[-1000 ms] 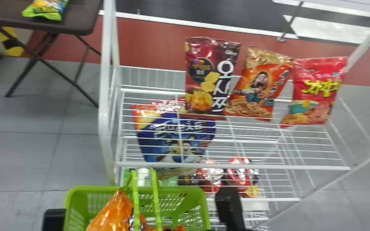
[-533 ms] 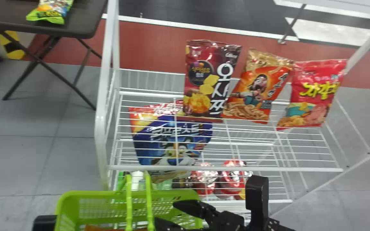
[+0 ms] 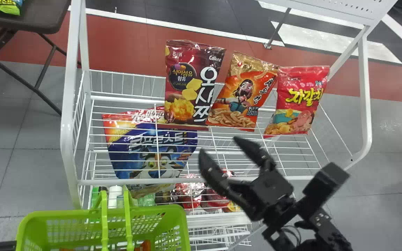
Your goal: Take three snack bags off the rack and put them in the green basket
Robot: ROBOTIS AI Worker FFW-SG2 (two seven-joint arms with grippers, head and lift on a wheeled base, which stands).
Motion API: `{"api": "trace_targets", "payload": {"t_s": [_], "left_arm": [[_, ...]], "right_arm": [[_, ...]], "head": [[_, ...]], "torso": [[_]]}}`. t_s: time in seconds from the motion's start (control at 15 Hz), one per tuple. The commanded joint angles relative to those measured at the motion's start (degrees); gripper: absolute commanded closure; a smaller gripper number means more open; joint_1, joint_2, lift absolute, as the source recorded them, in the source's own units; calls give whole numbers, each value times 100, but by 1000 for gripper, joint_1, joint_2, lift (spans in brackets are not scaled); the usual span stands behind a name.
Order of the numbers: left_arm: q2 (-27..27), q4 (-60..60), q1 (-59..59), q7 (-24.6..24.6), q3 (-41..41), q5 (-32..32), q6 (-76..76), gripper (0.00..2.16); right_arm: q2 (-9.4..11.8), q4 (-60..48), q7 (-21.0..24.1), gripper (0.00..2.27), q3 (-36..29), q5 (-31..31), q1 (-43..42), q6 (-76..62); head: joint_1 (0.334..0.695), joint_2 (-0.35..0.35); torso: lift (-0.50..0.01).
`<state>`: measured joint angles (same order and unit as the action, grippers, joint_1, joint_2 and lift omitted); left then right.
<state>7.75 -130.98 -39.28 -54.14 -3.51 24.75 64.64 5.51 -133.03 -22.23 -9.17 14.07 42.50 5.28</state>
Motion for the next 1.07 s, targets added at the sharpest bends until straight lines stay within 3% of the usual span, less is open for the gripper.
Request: {"api": "trace_targets", "payload": {"t_s": [0.0, 0.2, 0.6, 1.0], "left_arm": [[8, 11, 0, 0, -9, -5, 1, 1710], [8, 20, 35, 36, -88, -84, 1, 1710], [25, 134, 149, 71, -124, -111, 71, 1710], [148, 169, 237, 53, -159, -58, 106, 1710]], "right_arm": [[-6, 304, 377, 93, -58, -27, -365, -444], [-6, 1069, 843, 97, -146, -97, -1200, -409], [-6, 2677, 817, 188, -269, -194, -2879, 312], [-24, 3450, 1010, 191, -208, -589, -3652, 769]], "head": [[695, -350], [695, -350], [695, -350], [695, -350]], "torso": [[-24], [-24], [-24], [-24]]}}
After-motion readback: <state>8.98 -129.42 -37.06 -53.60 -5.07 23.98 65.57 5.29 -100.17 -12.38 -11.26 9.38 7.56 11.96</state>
